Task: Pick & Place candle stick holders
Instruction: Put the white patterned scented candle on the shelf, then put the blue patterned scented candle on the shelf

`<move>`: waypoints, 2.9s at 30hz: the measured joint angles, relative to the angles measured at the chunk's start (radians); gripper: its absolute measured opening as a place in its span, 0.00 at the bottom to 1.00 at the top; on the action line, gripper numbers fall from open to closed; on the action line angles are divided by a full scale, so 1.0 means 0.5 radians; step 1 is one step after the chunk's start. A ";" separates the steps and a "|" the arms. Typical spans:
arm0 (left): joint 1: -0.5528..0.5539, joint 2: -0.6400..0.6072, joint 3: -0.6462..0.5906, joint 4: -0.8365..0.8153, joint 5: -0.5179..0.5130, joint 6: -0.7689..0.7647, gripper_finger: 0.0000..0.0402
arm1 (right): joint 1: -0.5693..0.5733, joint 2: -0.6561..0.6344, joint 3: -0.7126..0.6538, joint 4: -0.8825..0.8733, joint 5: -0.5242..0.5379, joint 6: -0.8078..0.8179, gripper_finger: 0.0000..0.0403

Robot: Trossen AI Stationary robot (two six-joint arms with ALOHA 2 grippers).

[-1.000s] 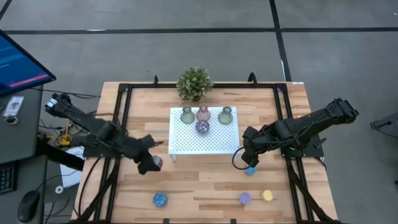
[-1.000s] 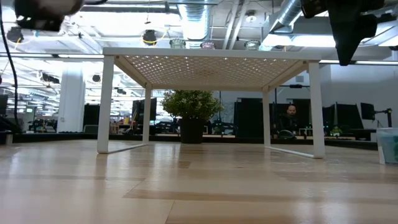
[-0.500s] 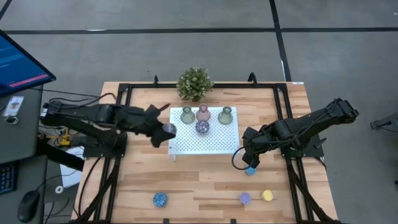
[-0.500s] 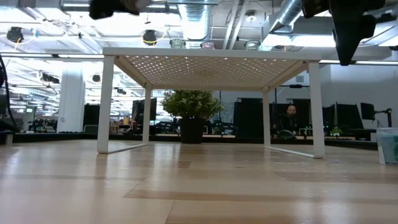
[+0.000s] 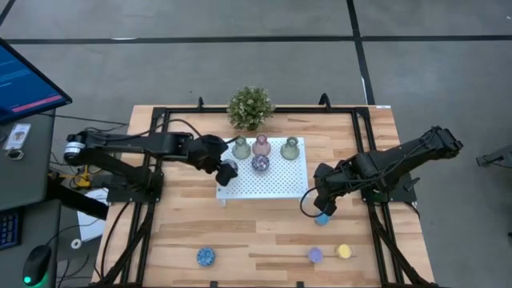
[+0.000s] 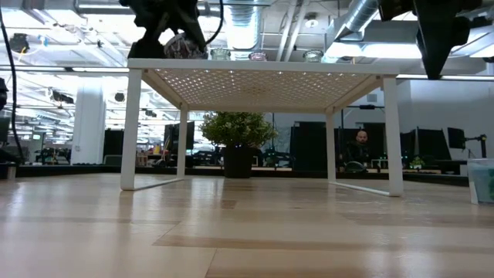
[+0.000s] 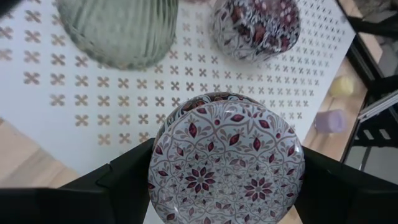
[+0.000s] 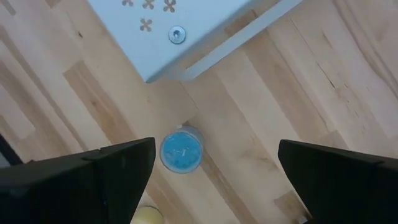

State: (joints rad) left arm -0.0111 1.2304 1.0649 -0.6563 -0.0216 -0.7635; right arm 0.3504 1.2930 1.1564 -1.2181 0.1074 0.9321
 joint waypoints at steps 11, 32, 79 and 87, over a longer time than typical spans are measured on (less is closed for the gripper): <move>0.005 0.023 0.000 0.006 -0.019 0.056 0.78 | -0.001 0.004 -0.001 -0.007 0.005 -0.001 0.82; 0.005 0.022 0.000 0.082 -0.277 0.474 0.84 | -0.023 0.004 -0.001 -0.001 0.011 0.004 0.82; -0.258 -0.420 0.000 -0.440 0.641 0.366 0.01 | -0.061 0.005 -0.002 0.022 -0.007 0.006 0.82; -0.825 -0.475 0.000 -0.411 0.700 0.271 0.08 | -0.092 0.005 -0.002 0.122 -0.005 0.008 0.82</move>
State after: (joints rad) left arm -0.4238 0.9927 1.0649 -0.8619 0.3285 -0.6281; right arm 0.3046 1.2957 1.1557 -1.1570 0.1046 0.9363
